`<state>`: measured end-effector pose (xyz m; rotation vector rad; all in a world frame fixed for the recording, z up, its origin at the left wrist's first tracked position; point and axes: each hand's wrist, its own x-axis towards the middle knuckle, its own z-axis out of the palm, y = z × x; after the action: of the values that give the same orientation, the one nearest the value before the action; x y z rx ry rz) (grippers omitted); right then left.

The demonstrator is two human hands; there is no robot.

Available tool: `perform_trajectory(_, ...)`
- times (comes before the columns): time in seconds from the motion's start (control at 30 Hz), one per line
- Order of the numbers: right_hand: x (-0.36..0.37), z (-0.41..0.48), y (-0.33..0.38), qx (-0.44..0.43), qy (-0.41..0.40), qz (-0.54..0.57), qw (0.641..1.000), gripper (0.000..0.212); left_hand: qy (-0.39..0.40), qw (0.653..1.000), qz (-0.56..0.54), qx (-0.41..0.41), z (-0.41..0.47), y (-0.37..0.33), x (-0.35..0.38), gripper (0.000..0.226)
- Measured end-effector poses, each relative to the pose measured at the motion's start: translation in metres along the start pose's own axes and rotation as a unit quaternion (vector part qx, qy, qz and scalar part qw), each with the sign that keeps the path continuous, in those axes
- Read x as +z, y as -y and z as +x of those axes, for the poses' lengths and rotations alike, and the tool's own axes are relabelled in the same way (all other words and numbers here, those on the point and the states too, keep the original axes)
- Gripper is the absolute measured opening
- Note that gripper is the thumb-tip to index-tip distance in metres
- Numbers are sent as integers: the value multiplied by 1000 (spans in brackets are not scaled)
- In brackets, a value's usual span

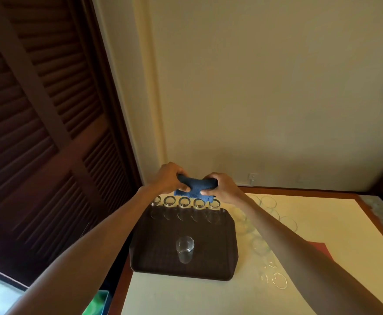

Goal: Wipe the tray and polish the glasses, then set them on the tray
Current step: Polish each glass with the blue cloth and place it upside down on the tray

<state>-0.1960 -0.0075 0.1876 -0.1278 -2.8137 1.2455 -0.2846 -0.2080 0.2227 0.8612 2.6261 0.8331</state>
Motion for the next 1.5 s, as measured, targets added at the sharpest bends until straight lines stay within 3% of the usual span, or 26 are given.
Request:
perform_trajectory(0.17, -2, 2, 2, 14, 58, -65, 996, 22, 9, 999, 49, 2, 0, 1, -3, 30)
perform_trajectory(0.33, -2, -3, -1, 102, 181, 50, 977, 31, 56, 997, 49, -17, -6, 5, -8, 39)
perform_trajectory(0.5, 0, -15, 2, 203, 254, 141, 935, 32, 79, 995, -46, -38, -13, 19, -3, 55)
perform_trajectory(0.6, -1, -19, 1, 183, 286, 130, 932, 40, 106, 983, -143, -37, -20, 23, -2, 39)
perform_trajectory(0.73, 6, -26, 7, 128, 269, 169, 939, 37, 129, 968, -214, 10, -30, 18, 1, 24)
perform_trajectory(0.93, 43, -34, 0, 115, 257, 189, 941, 33, 103, 973, -204, 17, -36, 26, 12, 17)
perform_trajectory(1.03, 48, -39, -10, 130, 278, 207, 929, 27, 106, 970, -219, 2, -39, 41, 24, 25)
perform_trajectory(1.2, 65, -45, -39, 140, 270, 231, 924, 45, 114, 947, -298, -41, -43, 71, 58, 33)
perform_trajectory(1.33, 77, -50, -68, 198, 233, 206, 930, 30, 110, 926, -347, -97, -47, 106, 83, 37)
perform_trajectory(1.43, 91, -55, -83, 233, 225, 251, 912, 27, 132, 933, -310, -124, -56, 135, 118, 52)
perform_trajectory(1.5, 101, -56, -88, 248, 210, 272, 906, 26, 164, 943, -255, -135, -63, 152, 143, 76)
